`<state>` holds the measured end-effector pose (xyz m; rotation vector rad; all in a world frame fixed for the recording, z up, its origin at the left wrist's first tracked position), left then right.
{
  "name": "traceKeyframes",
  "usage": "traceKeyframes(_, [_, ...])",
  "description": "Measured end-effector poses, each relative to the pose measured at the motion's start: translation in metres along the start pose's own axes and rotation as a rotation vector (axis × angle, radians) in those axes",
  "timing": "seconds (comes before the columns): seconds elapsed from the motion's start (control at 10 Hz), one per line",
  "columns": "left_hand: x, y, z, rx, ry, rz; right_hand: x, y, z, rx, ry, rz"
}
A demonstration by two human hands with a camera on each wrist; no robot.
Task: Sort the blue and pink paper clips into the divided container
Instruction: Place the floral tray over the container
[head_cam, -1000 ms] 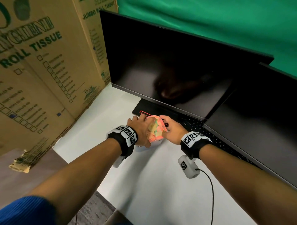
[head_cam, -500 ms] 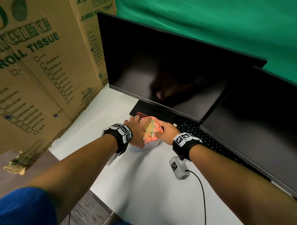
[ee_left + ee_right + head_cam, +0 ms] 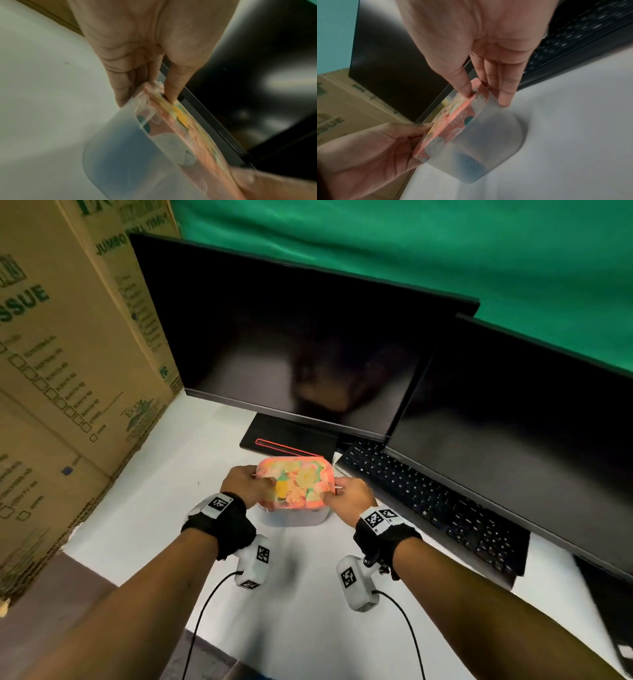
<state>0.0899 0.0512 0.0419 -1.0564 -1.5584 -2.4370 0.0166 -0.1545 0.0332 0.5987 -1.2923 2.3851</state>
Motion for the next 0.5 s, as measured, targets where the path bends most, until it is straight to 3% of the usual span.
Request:
traceKeyframes(0.2, [-0.002, 0.021, -0.068, -0.009, -0.31, 0.036, 0.049, 0.084, 0.026, -0.205, 0.19, -0.16])
traceKeyframes(0.5, [-0.003, 0.032, -0.155, -0.019, -0.477, -0.006, 0.093, 0.159, 0.053, -0.425, 0.29, -0.215])
Point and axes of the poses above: each hand's wrist, its own x-axis away from the middle knuckle, its own z-axis out of the back of the hand, y = z × x, the point moved 3 cm from there along -x, towards the middle knuckle, and after that the axes turned 14 degrees about -y, right-handed, at the moved point
